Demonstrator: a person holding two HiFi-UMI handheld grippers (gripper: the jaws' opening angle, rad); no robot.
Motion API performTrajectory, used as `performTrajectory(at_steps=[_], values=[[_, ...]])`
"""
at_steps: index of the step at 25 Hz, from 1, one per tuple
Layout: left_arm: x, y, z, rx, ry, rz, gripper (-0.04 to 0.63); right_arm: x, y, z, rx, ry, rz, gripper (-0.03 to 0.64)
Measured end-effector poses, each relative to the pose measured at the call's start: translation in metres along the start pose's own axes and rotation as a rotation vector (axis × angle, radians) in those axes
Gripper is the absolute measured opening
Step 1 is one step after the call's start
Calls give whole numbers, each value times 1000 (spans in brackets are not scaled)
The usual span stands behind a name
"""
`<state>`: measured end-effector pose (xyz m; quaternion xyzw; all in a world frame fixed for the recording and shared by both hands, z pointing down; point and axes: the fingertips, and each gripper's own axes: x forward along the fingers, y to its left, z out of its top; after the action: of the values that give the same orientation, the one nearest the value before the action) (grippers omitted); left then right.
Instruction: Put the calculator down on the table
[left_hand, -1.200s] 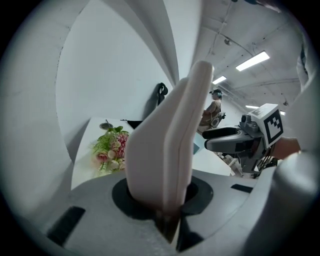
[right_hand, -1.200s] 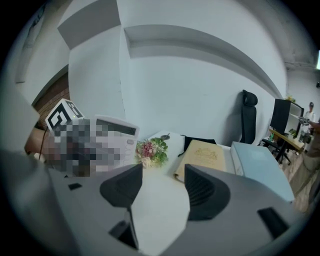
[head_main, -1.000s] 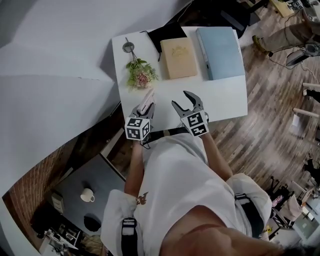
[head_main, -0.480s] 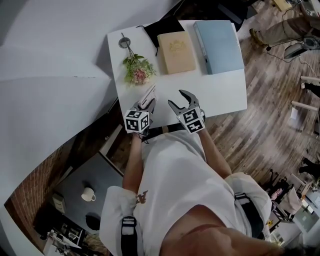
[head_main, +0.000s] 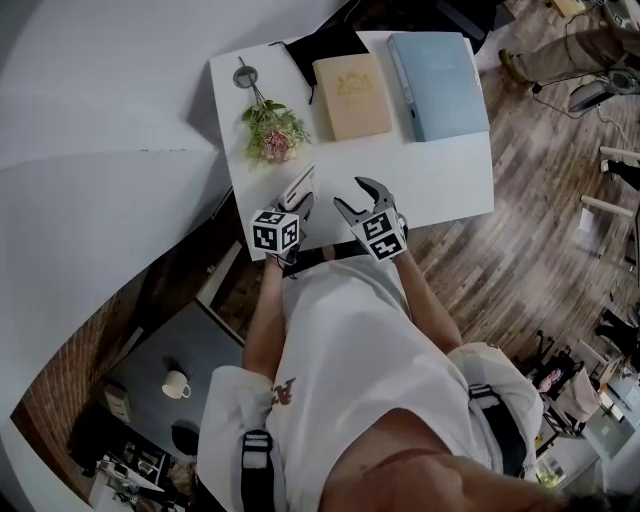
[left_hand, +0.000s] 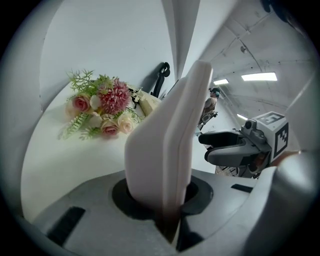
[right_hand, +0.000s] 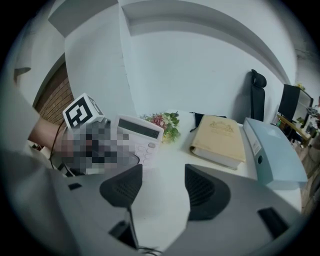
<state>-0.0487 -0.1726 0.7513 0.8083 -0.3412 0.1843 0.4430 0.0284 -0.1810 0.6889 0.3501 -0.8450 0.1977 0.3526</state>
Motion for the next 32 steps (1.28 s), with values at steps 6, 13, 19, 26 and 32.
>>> performTrajectory(at_steps=[6,13,19,26,32], values=[[7,-6,-8,-70,16,-77,78,4,6,-5,11,16,16,268],[15,-7,-14,-167,33,-114,98,8,12,-8,0,30,35,268],[22,-8,-18,-195,59,-126,107,11,11,-12,-23,54,35,268],[23,-7,-18,-223,71,-110,124,10,13,-15,-30,54,40,268],[24,0,-20,-232,83,-86,153,9,14,-17,-30,63,43,268]])
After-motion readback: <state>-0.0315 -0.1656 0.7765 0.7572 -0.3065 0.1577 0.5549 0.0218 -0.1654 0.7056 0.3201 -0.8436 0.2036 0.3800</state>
